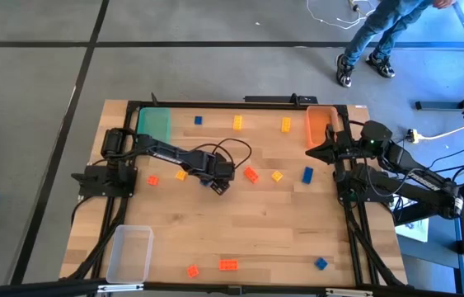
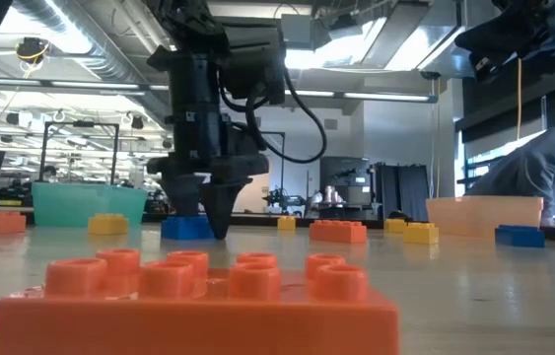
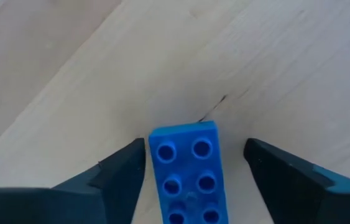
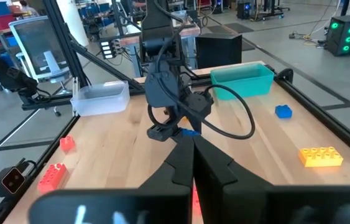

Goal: Sort & place blocks by color
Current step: Put the blue game piece into the blue bin

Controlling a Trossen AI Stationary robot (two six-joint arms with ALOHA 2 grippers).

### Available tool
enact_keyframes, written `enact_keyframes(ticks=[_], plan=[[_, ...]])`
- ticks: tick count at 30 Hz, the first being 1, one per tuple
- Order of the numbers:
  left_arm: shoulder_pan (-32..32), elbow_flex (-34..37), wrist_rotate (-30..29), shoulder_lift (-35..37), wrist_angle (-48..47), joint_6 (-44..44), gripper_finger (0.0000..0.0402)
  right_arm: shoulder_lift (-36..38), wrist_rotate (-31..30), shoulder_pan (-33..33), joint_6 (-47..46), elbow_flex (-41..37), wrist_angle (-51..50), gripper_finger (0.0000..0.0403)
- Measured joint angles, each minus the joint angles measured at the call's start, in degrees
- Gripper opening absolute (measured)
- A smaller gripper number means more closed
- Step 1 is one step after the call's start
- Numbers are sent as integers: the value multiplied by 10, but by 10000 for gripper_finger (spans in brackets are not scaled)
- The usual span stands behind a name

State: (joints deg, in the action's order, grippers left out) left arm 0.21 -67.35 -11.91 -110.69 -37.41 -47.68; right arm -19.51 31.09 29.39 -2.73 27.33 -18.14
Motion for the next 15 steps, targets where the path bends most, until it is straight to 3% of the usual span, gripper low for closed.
enact_keyframes(ticks=[9,15], plan=[[0,1,24,2,-2,-11,129,0,0,0,1,0,0,6],[3,4,31,30,-9,-11,129,0,-12,0,0,0,-1,6]])
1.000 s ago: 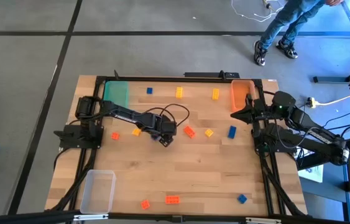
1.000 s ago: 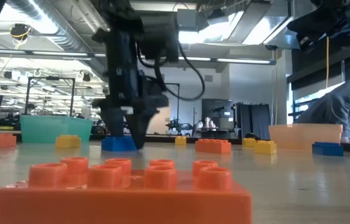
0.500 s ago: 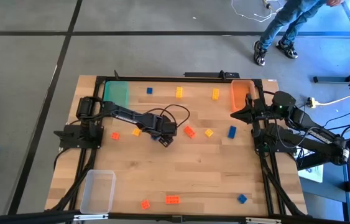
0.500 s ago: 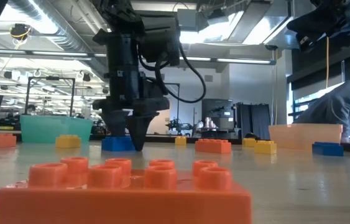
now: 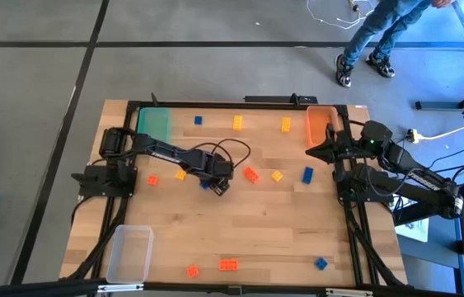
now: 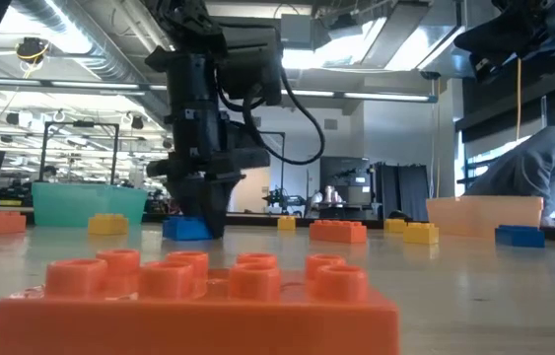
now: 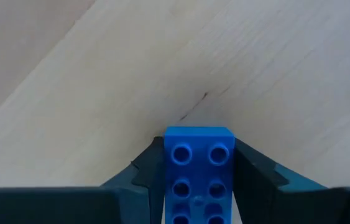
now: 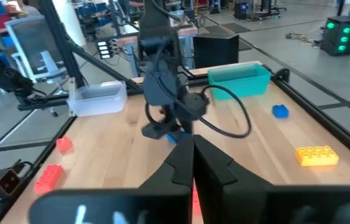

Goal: Sort & place blocks by color
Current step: Put the blue game piece into the blue bin

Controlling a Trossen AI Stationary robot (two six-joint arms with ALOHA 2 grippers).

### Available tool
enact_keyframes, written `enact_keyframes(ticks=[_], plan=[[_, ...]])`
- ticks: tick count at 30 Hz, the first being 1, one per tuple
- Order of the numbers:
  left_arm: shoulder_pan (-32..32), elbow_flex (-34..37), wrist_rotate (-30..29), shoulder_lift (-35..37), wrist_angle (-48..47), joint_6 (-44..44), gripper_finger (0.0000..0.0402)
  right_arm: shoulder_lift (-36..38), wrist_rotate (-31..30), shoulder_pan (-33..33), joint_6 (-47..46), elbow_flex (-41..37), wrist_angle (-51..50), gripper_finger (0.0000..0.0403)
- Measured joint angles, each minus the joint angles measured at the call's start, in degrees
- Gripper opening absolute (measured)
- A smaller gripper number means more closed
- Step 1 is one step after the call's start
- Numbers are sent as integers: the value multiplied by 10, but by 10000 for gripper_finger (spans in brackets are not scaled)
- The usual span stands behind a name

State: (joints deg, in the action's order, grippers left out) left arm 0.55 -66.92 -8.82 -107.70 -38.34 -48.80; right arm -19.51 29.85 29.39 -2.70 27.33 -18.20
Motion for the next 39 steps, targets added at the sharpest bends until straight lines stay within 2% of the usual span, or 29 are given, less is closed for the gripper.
enact_keyframes(ticks=[4,11,15,19,22,28,32,39], plan=[[8,0,20,30,-8,-3,129,0,-31,0,1,0,-1,6],[26,-1,11,105,-32,-25,129,0,-51,0,0,0,-11,6],[45,-1,-8,161,-48,-49,129,-3,-49,0,-3,0,-18,6],[70,-2,-36,212,-84,-67,129,-20,-48,-1,-16,7,-76,6],[92,-2,-54,245,-101,-79,129,-47,-45,-6,-15,35,-88,6],[151,-2,-80,278,-151,-81,129,-121,-53,-7,28,135,-212,6],[206,-1,-87,286,-192,-53,129,-166,-87,-7,49,195,-276,6],[309,-2,-122,284,-234,8,129,-220,-107,-8,62,254,-288,6]])
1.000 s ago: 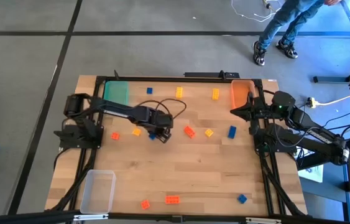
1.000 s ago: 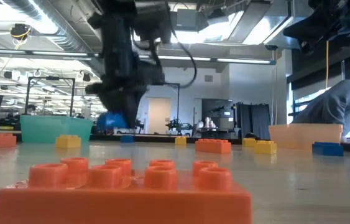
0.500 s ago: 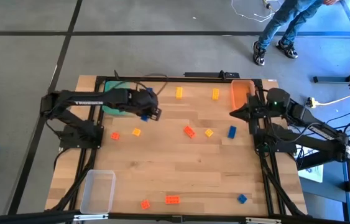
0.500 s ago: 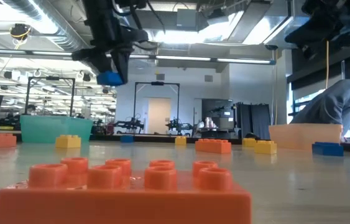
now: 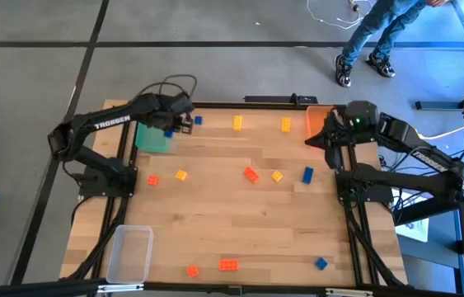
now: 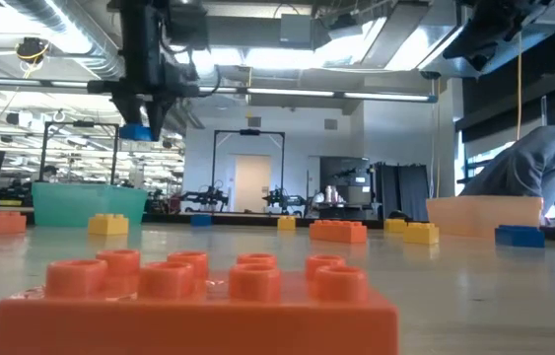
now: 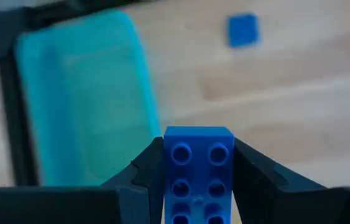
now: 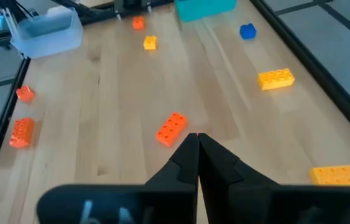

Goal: Sort & place blocks by color
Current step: Put the blue game piece into the blue bin

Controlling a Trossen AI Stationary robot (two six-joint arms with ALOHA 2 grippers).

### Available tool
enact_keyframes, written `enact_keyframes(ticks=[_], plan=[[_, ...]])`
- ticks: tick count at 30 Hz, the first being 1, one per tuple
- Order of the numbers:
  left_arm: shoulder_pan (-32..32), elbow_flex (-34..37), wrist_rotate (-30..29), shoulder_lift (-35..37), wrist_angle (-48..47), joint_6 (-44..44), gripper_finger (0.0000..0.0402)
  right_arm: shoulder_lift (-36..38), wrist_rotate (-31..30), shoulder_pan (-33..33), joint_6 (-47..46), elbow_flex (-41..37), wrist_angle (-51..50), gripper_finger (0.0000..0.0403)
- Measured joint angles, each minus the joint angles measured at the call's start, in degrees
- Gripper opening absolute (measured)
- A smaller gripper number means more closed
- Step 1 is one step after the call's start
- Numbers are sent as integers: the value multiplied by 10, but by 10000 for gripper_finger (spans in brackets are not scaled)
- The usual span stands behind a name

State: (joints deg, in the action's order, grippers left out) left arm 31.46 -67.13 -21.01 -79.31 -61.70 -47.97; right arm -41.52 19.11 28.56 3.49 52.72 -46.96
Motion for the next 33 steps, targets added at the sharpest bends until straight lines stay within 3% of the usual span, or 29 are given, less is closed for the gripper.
enact_keyframes(ticks=[15,33], plan=[[167,0,0,-58,-8,100,129,-65,-2,0,-15,6,16,6],[185,0,16,-221,24,123,132,-69,-1,0,-18,6,52,6]])
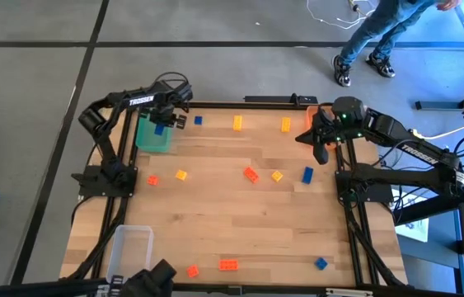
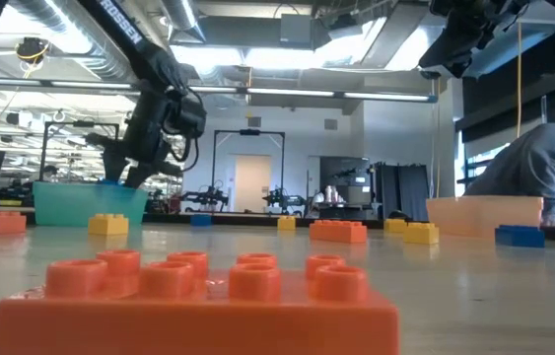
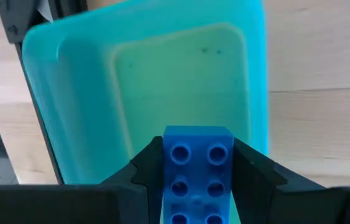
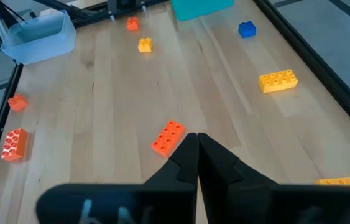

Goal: Sort & place blocks by color
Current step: Put the blue game piece into the blue bin, then put the yellow game piece into the orange bin

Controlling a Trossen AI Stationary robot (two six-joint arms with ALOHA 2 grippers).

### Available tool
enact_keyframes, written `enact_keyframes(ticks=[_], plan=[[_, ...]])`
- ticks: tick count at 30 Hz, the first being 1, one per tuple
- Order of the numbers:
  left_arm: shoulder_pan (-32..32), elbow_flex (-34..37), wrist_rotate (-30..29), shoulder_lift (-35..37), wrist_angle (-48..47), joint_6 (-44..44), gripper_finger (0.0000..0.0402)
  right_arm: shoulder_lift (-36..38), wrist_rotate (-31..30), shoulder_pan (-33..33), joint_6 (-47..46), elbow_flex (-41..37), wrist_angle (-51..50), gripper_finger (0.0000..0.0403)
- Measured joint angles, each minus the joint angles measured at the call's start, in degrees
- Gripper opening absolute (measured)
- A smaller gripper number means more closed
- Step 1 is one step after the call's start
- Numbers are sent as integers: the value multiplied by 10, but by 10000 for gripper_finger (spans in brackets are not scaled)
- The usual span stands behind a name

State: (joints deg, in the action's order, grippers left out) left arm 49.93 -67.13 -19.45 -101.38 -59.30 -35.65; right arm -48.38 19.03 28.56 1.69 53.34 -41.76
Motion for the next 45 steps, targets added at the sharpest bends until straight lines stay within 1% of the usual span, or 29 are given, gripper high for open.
enact_keyframes(ticks=[4,7,17,21,24,27,30,34,36,40,45], plan=[[0,0,0,-16,0,3,170,0,0,0,0,0,0,6],[0,0,0,-16,2,3,188,0,0,0,0,0,0,6],[-8,0,-13,-12,2,3,193,0,1,0,1,0,6,6],[-25,0,-29,19,2,3,193,0,1,0,2,0,9,6],[-45,0,-15,62,2,3,194,0,1,0,3,0,19,6],[-79,0,4,112,2,3,194,0,1,0,2,0,19,6],[-127,0,8,161,4,0,194,0,1,0,1,0,17,6],[-205,0,9,215,7,2,195,0,1,0,-6,0,17,7],[-248,0,9,236,8,2,195,0,5,0,-23,0,16,14],[-325,0,9,265,11,-20,195,0,20,0,-29,0,6,44],[-401,-1,8,266,14,-77,195,-1,21,0,-11,0,-2,105]])
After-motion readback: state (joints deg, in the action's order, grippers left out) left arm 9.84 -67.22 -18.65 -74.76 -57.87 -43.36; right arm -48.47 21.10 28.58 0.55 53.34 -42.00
